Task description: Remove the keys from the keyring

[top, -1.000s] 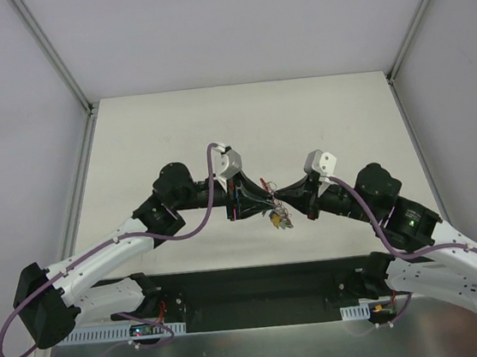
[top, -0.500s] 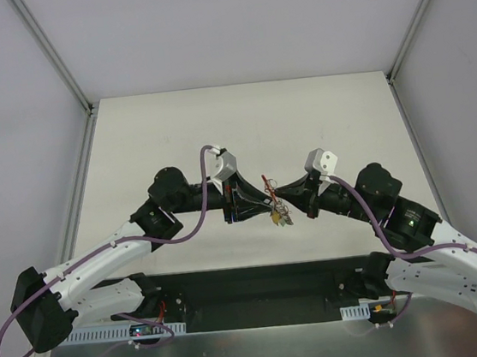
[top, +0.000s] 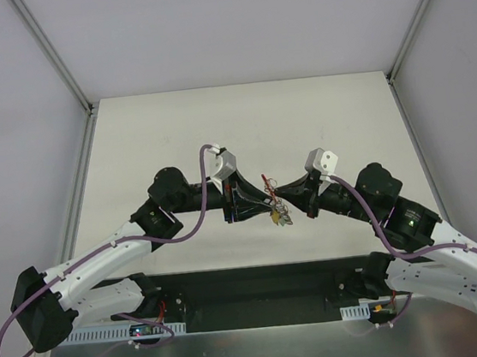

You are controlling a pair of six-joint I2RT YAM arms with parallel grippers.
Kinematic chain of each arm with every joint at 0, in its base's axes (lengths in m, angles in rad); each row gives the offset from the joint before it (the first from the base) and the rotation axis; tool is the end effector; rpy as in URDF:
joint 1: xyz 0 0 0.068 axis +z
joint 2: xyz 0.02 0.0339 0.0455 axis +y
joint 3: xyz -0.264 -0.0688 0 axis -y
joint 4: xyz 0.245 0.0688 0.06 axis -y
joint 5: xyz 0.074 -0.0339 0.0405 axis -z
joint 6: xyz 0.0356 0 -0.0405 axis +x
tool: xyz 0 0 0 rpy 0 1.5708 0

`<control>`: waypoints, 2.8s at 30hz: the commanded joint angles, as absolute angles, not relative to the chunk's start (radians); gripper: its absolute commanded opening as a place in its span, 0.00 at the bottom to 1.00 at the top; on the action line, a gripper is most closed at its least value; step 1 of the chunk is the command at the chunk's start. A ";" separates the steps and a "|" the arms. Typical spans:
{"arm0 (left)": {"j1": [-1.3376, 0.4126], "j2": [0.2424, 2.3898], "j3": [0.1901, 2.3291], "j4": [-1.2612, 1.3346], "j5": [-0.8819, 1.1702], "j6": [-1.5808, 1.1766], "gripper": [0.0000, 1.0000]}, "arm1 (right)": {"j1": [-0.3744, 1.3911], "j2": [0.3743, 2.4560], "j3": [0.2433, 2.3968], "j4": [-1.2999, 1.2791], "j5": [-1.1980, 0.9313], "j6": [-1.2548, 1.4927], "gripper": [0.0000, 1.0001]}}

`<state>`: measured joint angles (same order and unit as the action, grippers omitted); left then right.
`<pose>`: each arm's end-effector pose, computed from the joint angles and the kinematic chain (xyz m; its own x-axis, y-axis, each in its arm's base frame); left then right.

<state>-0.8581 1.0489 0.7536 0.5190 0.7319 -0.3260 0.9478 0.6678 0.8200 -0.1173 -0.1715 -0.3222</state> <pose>0.1378 -0.1958 0.3507 -0.1793 -0.1569 -0.9712 0.9833 -0.0600 -0.1718 0.0854 0.1293 0.3772 0.3042 -0.1113 -0.9461 -0.8470 0.4229 -0.3221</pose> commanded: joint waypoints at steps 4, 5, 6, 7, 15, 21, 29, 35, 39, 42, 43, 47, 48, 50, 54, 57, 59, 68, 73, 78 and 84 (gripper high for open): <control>-0.865 1.068 0.782 0.549 0.739 -0.337 0.29 | 0.950 0.660 0.833 -0.043 -0.170 -0.313 0.01; -0.865 1.069 0.782 0.545 0.738 -0.337 0.29 | 0.951 0.661 0.834 -0.046 -0.170 -0.313 0.01; -0.864 1.071 0.785 0.545 0.738 -0.337 0.29 | 0.950 0.661 0.833 -0.046 -0.172 -0.314 0.01; -0.864 1.074 0.787 0.545 0.738 -0.337 0.29 | 0.951 0.660 0.834 -0.048 -0.170 -0.314 0.01; -0.864 1.072 0.795 0.543 0.732 -0.331 0.27 | 0.951 0.670 0.836 -0.054 -0.173 -0.316 0.01; -0.864 1.080 0.802 0.531 0.716 -0.334 0.29 | 0.951 0.673 0.838 -0.058 -0.175 -0.322 0.01; -0.861 1.091 0.818 0.488 0.707 -0.350 0.32 | 0.951 0.669 0.834 -0.064 -0.170 -0.324 0.01; -0.861 1.098 0.838 0.442 0.709 -0.351 0.32 | 0.951 0.669 0.838 -0.066 -0.175 -0.325 0.01; -0.859 1.104 0.848 0.440 0.709 -0.353 0.31 | 0.951 0.670 0.838 -0.067 -0.181 -0.325 0.01; -0.857 1.111 0.856 0.439 0.710 -0.354 0.29 | 0.953 0.675 0.838 -0.074 -0.184 -0.327 0.01; -0.857 1.112 0.854 0.437 0.710 -0.354 0.29 | 0.951 0.676 0.839 -0.075 -0.186 -0.327 0.01; -0.857 1.111 0.861 0.417 0.704 -0.344 0.13 | 0.951 0.675 0.835 -0.081 -0.193 -0.328 0.01; -0.857 1.111 0.861 0.413 0.704 -0.336 0.11 | 0.951 0.675 0.836 -0.083 -0.198 -0.331 0.01; -0.859 1.112 0.868 0.391 0.693 -0.333 0.04 | 0.951 0.678 0.834 -0.092 -0.205 -0.336 0.01; -0.857 1.137 0.897 0.318 0.686 -0.310 0.00 | 0.951 0.670 0.824 -0.115 -0.227 -0.366 0.01; -0.857 1.146 0.902 0.308 0.690 -0.314 0.00 | 0.953 0.673 0.825 -0.139 -0.229 -0.377 0.01; -0.857 1.146 0.888 0.337 0.686 -0.322 0.07 | 0.951 0.676 0.828 -0.144 -0.229 -0.380 0.01; -0.857 1.121 0.859 0.411 0.715 -0.341 0.14 | 0.953 0.672 0.824 -0.146 -0.224 -0.376 0.01; -0.857 1.121 0.858 0.425 0.752 -0.344 0.00 | 0.951 0.666 0.824 -0.135 -0.215 -0.371 0.01; -0.857 1.101 0.838 0.404 0.747 -0.328 0.00 | 0.953 0.641 0.807 -0.124 -0.173 -0.388 0.01; -0.890 1.097 0.902 0.212 0.681 -0.224 0.00 | 0.951 0.660 0.795 -0.173 -0.175 -0.449 0.01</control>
